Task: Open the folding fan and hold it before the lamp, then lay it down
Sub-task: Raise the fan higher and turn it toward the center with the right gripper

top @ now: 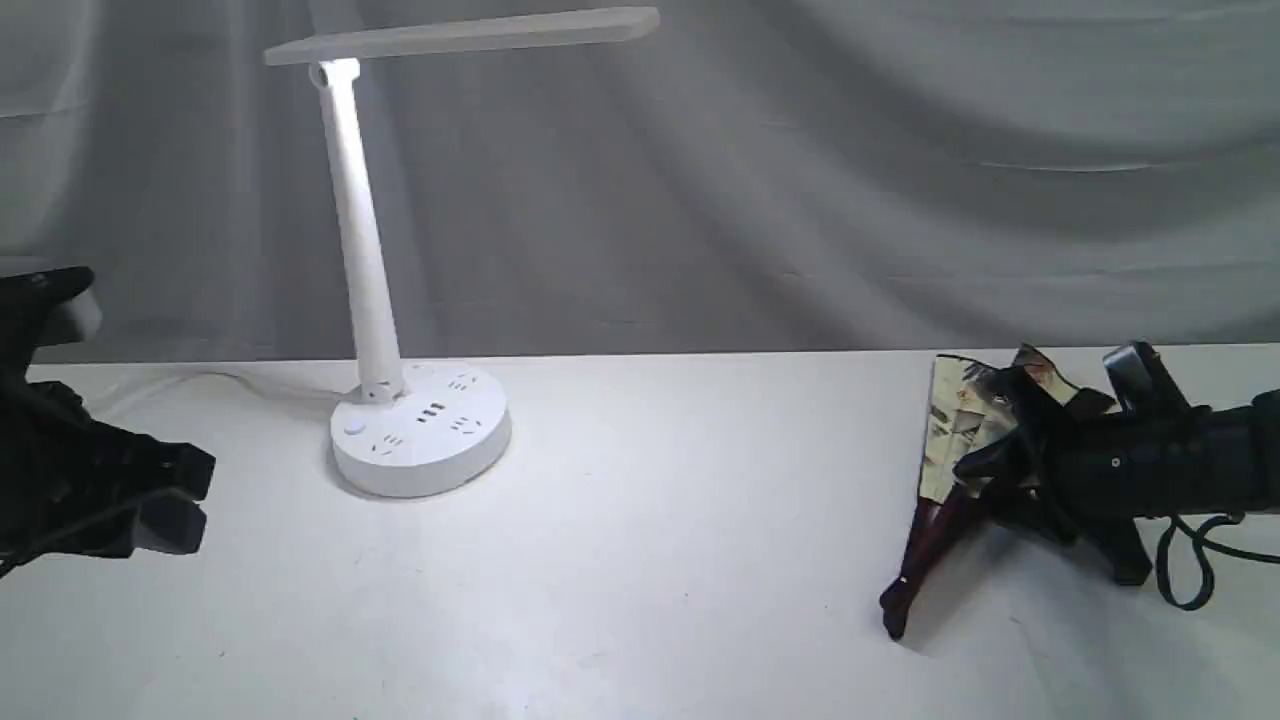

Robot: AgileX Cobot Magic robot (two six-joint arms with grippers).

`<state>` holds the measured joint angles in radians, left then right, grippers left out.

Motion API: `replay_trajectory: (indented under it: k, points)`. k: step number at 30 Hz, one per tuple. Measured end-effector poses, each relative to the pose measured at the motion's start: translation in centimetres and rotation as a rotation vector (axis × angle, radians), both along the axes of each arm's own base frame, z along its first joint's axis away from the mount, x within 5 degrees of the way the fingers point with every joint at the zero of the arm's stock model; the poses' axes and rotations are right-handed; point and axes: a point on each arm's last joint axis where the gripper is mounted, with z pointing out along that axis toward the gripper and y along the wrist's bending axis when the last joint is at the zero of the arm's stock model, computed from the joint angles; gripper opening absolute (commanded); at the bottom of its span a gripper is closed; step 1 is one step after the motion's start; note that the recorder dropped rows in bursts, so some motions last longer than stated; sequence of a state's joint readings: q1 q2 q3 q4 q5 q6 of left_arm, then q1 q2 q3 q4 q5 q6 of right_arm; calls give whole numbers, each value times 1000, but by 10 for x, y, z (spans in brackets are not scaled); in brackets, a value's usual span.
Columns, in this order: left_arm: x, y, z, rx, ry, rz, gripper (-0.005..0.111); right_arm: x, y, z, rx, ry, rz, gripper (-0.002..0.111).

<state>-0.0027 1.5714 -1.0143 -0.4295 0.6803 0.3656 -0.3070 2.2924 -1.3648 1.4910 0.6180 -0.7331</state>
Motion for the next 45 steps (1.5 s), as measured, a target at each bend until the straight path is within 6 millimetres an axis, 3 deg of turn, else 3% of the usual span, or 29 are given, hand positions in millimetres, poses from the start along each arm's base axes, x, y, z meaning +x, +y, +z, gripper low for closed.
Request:
replay_trajectory:
  k: [11,30,35,39,45]
  points:
    - [0,0,0,0,0,0,41,-8,-21,1,37,-8,-3,35]
    - [0,0,0,0,0,0,41,-7,-19,0,21,-10,-10,31]
    - [0,0,0,0,0,0,41,-7,-19,0,23,-11,-11,23]
    - [0,0,0,0,0,0,41,-6,-20,1,22,-23,-15,2]
    - [0,0,0,0,0,0,41,-5,-14,6,62,-80,44,0]
